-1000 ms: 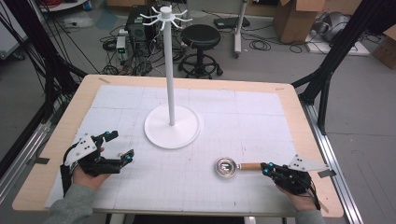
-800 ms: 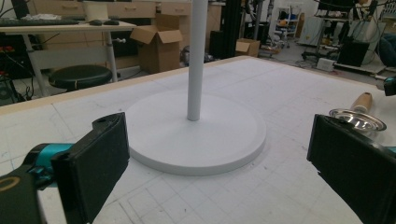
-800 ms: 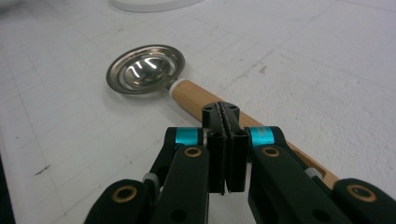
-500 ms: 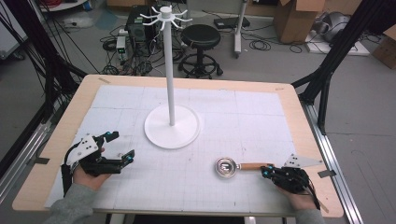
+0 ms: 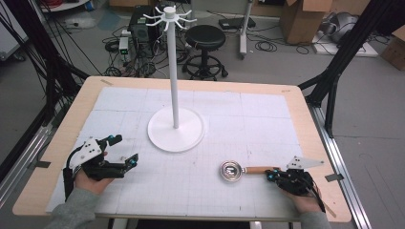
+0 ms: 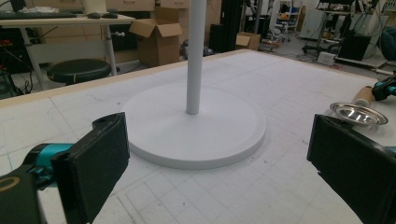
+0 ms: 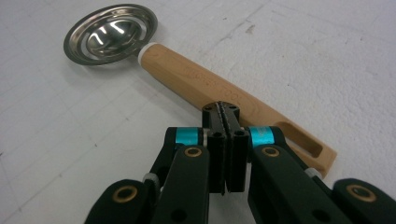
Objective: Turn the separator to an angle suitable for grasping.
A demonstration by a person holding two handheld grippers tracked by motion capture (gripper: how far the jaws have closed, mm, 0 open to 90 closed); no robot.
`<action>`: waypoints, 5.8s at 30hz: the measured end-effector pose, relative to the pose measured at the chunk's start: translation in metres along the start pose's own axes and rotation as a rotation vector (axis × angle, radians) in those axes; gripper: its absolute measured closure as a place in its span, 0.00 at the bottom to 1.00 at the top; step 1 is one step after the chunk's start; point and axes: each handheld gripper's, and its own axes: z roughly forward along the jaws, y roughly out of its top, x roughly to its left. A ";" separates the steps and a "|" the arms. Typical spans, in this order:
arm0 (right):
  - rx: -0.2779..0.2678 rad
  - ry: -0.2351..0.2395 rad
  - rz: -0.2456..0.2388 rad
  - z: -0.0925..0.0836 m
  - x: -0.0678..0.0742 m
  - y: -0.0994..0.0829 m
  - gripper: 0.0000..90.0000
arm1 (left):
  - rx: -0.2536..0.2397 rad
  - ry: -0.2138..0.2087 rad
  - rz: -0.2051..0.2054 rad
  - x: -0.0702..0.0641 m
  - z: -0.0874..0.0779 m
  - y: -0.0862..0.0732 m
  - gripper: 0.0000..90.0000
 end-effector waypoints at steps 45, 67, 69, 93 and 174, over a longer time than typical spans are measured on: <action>0.012 -0.043 -0.030 0.049 -0.011 0.043 1.00 | 0.020 0.044 0.016 0.004 -0.016 -0.005 0.07; 0.019 -0.013 -0.070 0.076 -0.011 0.066 1.00 | 0.024 0.053 0.007 0.005 -0.024 -0.007 0.07; 0.021 -0.010 -0.076 0.080 -0.009 0.068 1.00 | 0.029 0.055 0.005 0.005 -0.025 -0.008 0.07; 0.043 0.025 -0.141 0.108 0.011 0.090 1.00 | 0.058 0.063 0.003 0.005 -0.027 -0.010 0.07; 0.224 0.133 -0.269 0.114 0.061 0.106 1.00 | 0.069 0.072 0.002 0.006 -0.032 -0.012 0.07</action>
